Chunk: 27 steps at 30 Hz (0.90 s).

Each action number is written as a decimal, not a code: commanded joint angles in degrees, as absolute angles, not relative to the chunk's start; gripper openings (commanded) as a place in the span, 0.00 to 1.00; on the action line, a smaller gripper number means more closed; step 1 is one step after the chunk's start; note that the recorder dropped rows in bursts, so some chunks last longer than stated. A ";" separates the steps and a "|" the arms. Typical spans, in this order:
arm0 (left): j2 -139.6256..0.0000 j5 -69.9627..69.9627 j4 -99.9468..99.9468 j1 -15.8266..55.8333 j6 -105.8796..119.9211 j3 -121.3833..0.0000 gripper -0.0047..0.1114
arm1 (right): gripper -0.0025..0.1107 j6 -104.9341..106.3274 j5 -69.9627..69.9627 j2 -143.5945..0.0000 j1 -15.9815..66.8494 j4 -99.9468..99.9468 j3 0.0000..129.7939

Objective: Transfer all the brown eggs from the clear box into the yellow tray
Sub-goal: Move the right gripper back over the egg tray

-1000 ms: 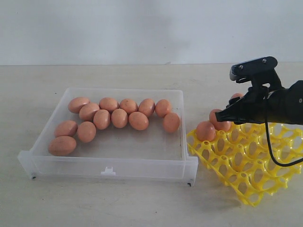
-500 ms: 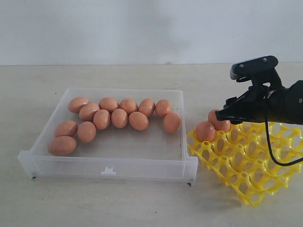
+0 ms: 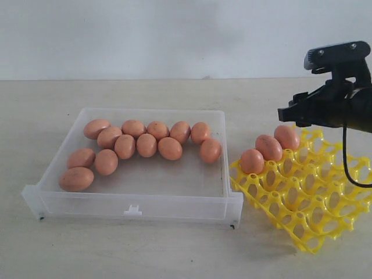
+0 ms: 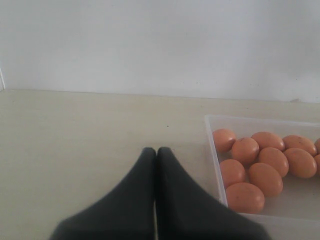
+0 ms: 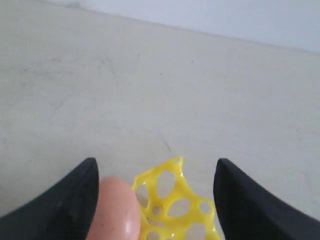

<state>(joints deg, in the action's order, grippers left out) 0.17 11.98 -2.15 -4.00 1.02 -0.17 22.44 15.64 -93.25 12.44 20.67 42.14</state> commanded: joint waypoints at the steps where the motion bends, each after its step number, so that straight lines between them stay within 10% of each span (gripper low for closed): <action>1: 0.00 11.64 -2.03 -4.04 1.16 0.00 0.00 | 0.53 22.13 13.78 -87.94 12.76 20.94 43.02; 13: 0.00 11.64 -2.03 -4.04 1.16 0.00 0.00 | 0.41 23.25 -6.33 -86.19 32.92 20.81 58.50; 18: 0.00 11.64 -2.03 -4.04 1.16 0.00 0.00 | 0.02 24.13 -11.48 -94.74 40.01 20.81 66.99; 27: 0.00 11.64 -2.03 -4.04 1.16 0.00 0.00 | 0.39 9.47 -29.12 -114.07 41.20 17.06 85.13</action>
<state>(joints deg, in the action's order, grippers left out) 0.17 11.98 -2.15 -4.00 1.02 -0.17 14.08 -26.57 -111.83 41.20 18.43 81.85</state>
